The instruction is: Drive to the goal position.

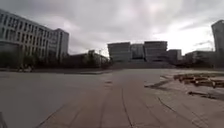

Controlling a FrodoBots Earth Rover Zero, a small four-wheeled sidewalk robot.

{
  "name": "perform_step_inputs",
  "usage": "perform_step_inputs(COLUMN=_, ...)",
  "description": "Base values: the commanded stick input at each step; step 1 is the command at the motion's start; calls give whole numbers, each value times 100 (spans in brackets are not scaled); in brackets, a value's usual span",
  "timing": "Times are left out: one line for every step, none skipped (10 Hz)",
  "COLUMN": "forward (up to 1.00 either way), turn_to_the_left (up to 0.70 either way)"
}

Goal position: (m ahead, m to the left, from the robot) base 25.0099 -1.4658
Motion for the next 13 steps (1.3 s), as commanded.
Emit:
perform_step_inputs(forward=100, turn_to_the_left=15)
perform_step_inputs(forward=100, turn_to_the_left=-40)
perform_step_inputs(forward=100, turn_to_the_left=-38)
perform_step_inputs(forward=100, turn_to_the_left=-28)
perform_step_inputs(forward=100, turn_to_the_left=0)
perform_step_inputs(forward=100, turn_to_the_left=11)
perform_step_inputs(forward=100, turn_to_the_left=11)
perform_step_inputs(forward=100, turn_to_the_left=11)
perform_step_inputs(forward=100, turn_to_the_left=9)
perform_step_inputs(forward=100, turn_to_the_left=5)
perform_step_inputs(forward=100, turn_to_the_left=1)
perform_step_inputs(forward=100, turn_to_the_left=-37)
perform_step_inputs(forward=100, turn_to_the_left=-40)
